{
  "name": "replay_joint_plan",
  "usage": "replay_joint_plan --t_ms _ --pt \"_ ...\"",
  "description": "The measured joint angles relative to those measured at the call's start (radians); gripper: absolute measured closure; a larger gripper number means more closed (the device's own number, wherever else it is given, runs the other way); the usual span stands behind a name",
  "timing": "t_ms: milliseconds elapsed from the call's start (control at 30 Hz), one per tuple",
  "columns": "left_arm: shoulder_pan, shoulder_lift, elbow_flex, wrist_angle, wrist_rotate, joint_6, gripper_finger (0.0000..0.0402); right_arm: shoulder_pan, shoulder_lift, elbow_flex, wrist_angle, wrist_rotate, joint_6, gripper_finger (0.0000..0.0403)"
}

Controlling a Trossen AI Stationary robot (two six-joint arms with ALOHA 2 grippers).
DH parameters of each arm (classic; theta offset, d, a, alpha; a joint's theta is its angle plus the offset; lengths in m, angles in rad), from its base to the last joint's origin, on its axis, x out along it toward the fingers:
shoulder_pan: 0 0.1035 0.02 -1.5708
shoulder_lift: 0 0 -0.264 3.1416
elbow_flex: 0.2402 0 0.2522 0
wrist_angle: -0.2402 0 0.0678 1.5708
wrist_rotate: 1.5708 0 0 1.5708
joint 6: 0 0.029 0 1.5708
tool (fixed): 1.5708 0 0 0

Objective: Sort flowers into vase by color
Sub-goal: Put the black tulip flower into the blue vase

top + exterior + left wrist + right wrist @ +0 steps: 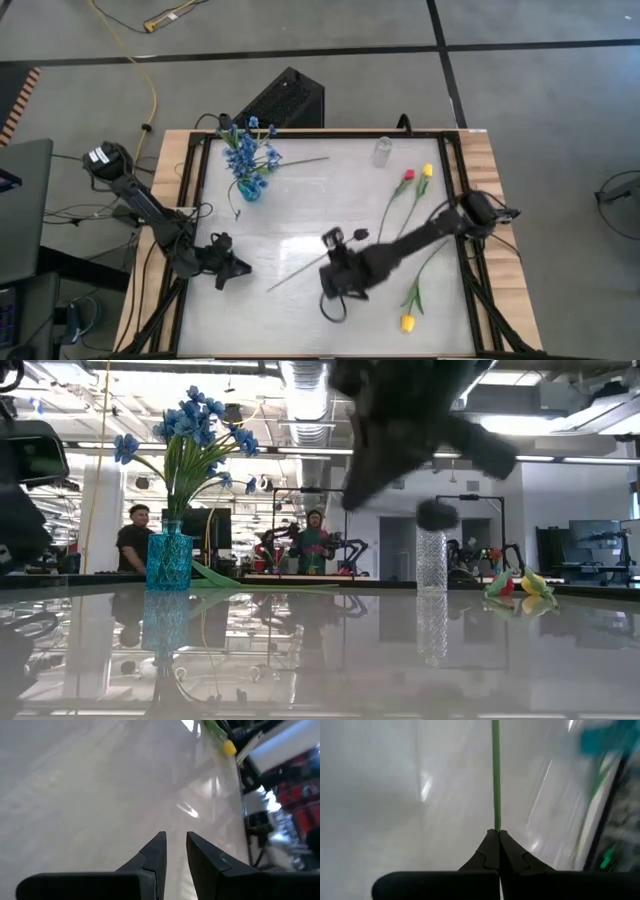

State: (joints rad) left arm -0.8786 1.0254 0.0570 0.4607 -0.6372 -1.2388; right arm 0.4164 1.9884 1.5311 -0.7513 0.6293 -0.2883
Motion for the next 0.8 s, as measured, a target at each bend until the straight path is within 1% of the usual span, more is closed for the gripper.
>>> replay_joint_plan --t_ms 167,300,400,567,633,700,800 --pt "0.039 0.068 0.004 0.136 0.012 -0.059 0.034 0.058 -0.003 0.001 0.26 0.003 -0.158 0.0384" --pt "0.076 0.129 0.063 0.141 0.036 -0.093 0.034 0.056 0.009 0.002 0.448 -0.019 -0.307 0.0384" --pt "0.098 0.18 0.115 0.137 0.055 -0.098 0.034 0.053 0.029 0.001 0.506 -0.025 -0.399 0.0384" --pt "0.156 0.253 0.194 0.138 0.038 -0.112 0.0334 0.046 0.093 0.003 0.617 -0.021 -0.537 0.0384" --pt "0.191 0.266 0.212 0.134 0.064 -0.113 0.0331 0.046 0.121 0.002 0.65 0.027 -0.589 0.0384" --pt "0.225 0.279 0.227 0.141 0.132 -0.116 0.0327 0.046 0.145 0.002 0.706 0.09 -0.632 0.0383" --pt "0.257 0.288 0.247 0.139 0.196 -0.117 0.0321 0.041 0.16 0.002 0.731 0.125 -0.662 0.0383"
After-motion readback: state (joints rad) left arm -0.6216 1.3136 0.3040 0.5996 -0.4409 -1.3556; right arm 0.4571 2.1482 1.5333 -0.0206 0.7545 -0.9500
